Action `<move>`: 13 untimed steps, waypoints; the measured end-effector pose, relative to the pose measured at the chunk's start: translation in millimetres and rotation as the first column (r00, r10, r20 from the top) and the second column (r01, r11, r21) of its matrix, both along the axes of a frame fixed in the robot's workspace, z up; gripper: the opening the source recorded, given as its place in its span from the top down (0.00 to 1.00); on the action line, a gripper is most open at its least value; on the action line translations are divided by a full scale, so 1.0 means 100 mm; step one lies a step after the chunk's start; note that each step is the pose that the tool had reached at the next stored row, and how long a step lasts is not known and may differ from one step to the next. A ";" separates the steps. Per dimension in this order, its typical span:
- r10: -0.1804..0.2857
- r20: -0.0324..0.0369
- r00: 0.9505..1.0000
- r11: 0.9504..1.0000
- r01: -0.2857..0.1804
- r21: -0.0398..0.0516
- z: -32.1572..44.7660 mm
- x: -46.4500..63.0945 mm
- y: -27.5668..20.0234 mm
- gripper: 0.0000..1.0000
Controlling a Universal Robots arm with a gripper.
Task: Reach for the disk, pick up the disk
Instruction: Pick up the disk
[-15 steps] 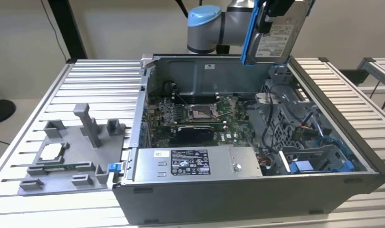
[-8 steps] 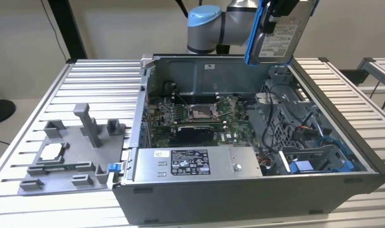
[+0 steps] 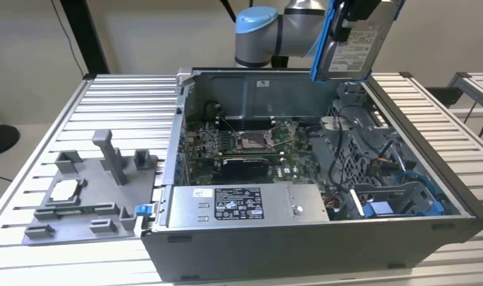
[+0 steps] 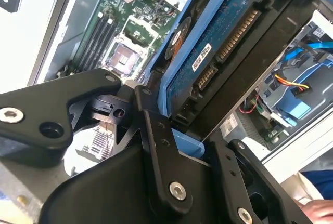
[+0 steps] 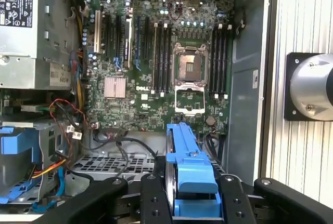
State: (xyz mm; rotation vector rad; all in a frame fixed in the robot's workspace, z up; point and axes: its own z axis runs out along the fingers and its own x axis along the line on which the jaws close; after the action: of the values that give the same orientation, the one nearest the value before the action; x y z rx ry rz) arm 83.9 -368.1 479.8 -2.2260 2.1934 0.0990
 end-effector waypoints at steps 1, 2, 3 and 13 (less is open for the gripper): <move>0.000 0.000 1.000 1.000 0.000 0.000 0.000 0.00 -0.002 1.00; 0.000 0.000 1.000 1.000 0.000 0.000 0.000 0.00 -0.003 1.00; 0.000 0.000 1.000 1.000 0.000 0.000 0.000 0.00 -0.005 1.00; 0.000 0.000 1.000 1.000 0.000 0.000 0.000 0.00 -0.057 1.00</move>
State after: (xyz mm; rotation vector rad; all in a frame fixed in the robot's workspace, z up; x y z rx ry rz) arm 83.9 -373.8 479.7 -2.2260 2.1933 0.0990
